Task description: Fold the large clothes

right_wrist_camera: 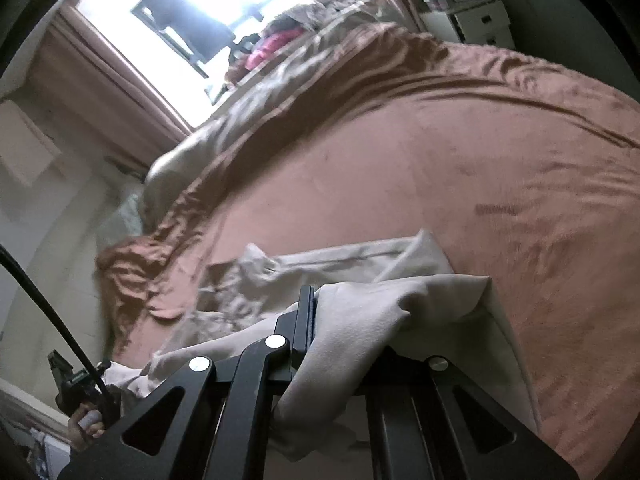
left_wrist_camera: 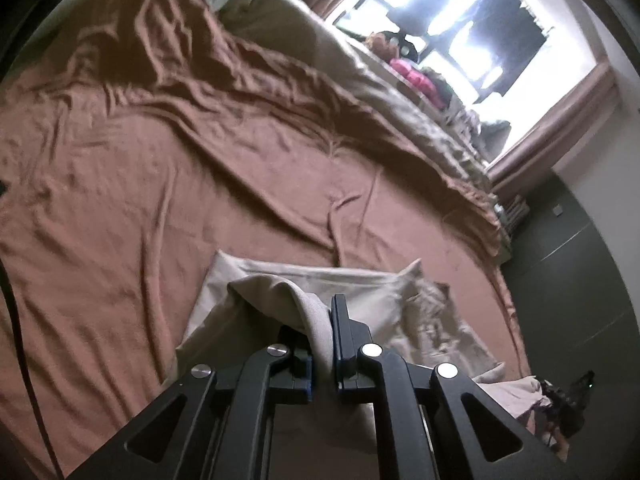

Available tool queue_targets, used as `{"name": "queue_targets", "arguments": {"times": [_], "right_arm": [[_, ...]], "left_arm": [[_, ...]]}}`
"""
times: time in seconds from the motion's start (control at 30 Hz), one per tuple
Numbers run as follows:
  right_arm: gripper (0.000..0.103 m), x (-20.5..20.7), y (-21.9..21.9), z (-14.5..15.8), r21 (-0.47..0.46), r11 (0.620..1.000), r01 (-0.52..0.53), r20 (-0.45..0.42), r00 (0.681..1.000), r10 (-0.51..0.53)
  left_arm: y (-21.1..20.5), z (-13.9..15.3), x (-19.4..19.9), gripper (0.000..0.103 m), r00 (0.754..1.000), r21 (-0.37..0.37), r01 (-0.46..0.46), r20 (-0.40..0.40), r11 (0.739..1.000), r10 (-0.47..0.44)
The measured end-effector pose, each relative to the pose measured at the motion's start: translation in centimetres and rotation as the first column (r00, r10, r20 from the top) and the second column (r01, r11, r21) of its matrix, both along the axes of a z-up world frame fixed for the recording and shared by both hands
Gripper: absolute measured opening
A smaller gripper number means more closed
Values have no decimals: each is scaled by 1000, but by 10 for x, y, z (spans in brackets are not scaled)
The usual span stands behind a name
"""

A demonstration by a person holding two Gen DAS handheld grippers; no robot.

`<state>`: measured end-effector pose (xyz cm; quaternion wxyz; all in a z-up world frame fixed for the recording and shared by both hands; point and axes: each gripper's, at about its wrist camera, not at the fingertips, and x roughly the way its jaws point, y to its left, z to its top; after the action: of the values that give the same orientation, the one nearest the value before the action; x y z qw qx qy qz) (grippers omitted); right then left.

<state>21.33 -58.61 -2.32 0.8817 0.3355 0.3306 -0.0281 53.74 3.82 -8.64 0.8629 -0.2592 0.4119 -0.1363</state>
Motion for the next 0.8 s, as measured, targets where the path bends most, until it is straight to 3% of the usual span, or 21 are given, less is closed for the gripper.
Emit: {"name": "queue_targets", "arguments": {"times": [0.1, 0.13, 0.17, 0.23, 0.27, 0.3, 0.43, 0.57, 0.7, 0.8], "right_arm": [[3, 12, 4, -1, -1, 1000, 16, -44, 999, -16], [5, 15, 6, 2, 1, 1000, 17, -39, 999, -17], [8, 17, 9, 6, -1, 1000, 16, -34, 999, -16], [25, 17, 10, 11, 5, 1000, 12, -17, 1000, -12], [58, 15, 12, 17, -3, 1000, 16, -2, 1000, -16], [91, 14, 13, 21, -10, 1000, 18, 9, 1000, -17], [94, 5, 23, 44, -49, 999, 8, 20, 1000, -7], [94, -4, 41, 59, -127, 991, -34, 9, 999, 36], [94, 10, 72, 61, -214, 970, -117, -51, 993, 109], [89, 30, 88, 58, -245, 953, -178, -103, 982, 157]], "left_arm": [[-4, -17, 14, 13, 999, -28, 15, -43, 1000, -16], [-4, -20, 17, 27, 999, -41, 26, -46, 999, -28], [-5, -21, 19, 49, 998, -55, 36, -45, 998, -39], [-6, -15, 18, 75, 999, -84, 51, -9, 995, -52], [-6, -11, 15, 85, 999, -84, 50, 8, 995, -49], [-5, -4, 12, 87, 999, -77, 42, 34, 996, -39], [-1, 14, 2, 90, 997, -56, 30, 79, 998, -25], [-8, 22, -10, 90, 995, 37, 47, 92, 998, -50], [-32, 12, -14, 89, 992, 149, 118, 30, 982, -124], [-55, 2, -14, 79, 984, 233, 178, -12, 956, -180]]}}
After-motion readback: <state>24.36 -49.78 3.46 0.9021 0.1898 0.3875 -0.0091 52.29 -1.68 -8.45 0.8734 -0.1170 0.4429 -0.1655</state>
